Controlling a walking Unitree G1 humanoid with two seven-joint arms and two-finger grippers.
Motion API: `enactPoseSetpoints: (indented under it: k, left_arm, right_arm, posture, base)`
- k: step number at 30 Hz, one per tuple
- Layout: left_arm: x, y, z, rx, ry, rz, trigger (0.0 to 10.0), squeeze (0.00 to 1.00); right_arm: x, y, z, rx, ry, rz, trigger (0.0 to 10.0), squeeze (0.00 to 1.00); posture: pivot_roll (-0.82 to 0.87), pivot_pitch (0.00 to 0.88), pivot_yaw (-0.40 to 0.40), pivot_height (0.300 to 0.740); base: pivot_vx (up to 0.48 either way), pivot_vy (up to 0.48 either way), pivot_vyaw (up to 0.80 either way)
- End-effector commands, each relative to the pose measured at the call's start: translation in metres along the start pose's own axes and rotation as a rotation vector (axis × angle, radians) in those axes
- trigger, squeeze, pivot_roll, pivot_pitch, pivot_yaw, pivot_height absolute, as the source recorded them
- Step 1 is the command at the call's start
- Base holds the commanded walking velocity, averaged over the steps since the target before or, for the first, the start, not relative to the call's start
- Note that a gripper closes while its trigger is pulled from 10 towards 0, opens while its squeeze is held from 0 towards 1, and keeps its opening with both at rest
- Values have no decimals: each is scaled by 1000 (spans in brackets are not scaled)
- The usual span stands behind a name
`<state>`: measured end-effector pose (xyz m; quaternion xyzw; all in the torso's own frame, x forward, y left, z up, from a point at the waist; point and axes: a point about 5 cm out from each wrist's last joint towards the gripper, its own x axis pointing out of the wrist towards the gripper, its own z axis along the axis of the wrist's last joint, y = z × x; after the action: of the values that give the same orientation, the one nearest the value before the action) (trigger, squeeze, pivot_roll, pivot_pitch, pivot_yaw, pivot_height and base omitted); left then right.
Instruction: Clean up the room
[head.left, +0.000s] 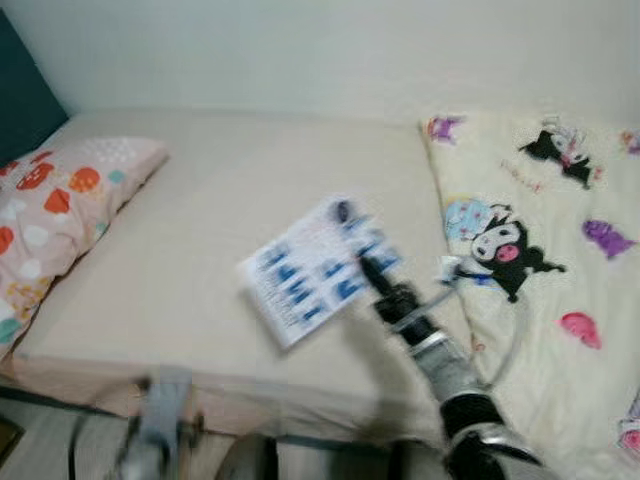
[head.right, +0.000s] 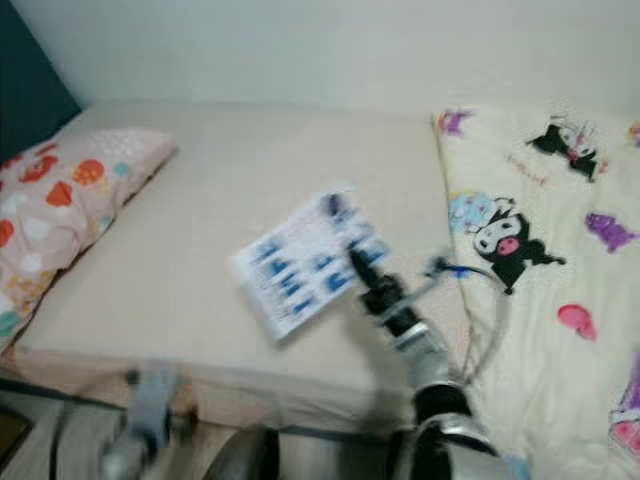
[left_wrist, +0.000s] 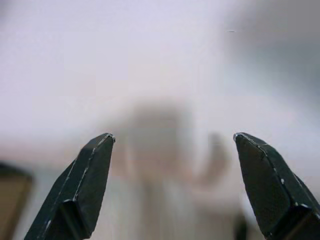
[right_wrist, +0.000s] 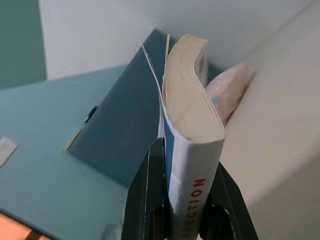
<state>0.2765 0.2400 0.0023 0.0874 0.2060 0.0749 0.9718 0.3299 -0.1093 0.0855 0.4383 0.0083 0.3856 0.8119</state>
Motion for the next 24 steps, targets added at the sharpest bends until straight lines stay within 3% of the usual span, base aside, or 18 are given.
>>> enactPoseSetpoints:
  k: [1,2,6,9,12,16,18,19,21,23,24]
  left_arm:
    - [-4,20,-9,-39,38,85,10000,0]
    - [0,26,1,-53,9,110,10000,0]
    - [4,26,8,-56,-4,110,10000,0]
    - [2,13,-2,-55,45,74,10000,0]
    - [-5,-2,-22,-62,129,35,10000,0]
    - [-28,-25,-66,-47,307,-33,10000,0]
    - [-41,-31,-86,-43,388,-54,10000,0]
    - [-41,-31,-86,-43,388,-54,10000,0]
    - [-59,-33,-108,-48,479,-65,10000,0]
    - [-67,-32,-118,-61,519,-58,10000,0]
    - [-72,-30,-124,-73,543,-48,10000,0]
  right_arm:
    - [-7,-3,-3,-8,23,-17,0,0]
    - [-8,-3,-9,-1,48,-23,0,0]
    - [-9,-4,-22,-2,98,-47,0,0]
    - [-12,-6,-30,-18,140,-82,0,0]
    - [-13,-7,-34,-29,161,-107,0,0]
    - [-18,-12,-40,-32,186,-164,0,0]
    - [-23,-15,-43,-32,198,-196,0,0]
    - [-23,-15,-43,-32,198,-196,0,0]
    - [-33,-21,-47,-38,226,-268,0,0]
    - [-41,-26,-50,-49,245,-322,0,0]
    - [-49,-29,-53,-60,265,-370,2078,0]
  posture:
    - [14,0,-5,649]
    - [13,0,-5,653]
    - [10,0,-3,663]
    - [2,0,-1,678]
    - [-3,0,0,687]
    - [-7,0,2,707]
    - [-9,0,2,717]
    - [-9,0,2,717]
    - [-13,0,2,727]
    - [-13,0,0,732]
    - [-9,0,-3,737]
  base:
    - [0,0,0]
    - [0,0,0]
    - [0,0,0]
    - [0,0,0]
    - [0,0,0]
    - [0,0,0]
    - [0,0,0]
    - [0,0,0]
    - [0,0,0]
    - [0,0,0]
    - [0,0,0]
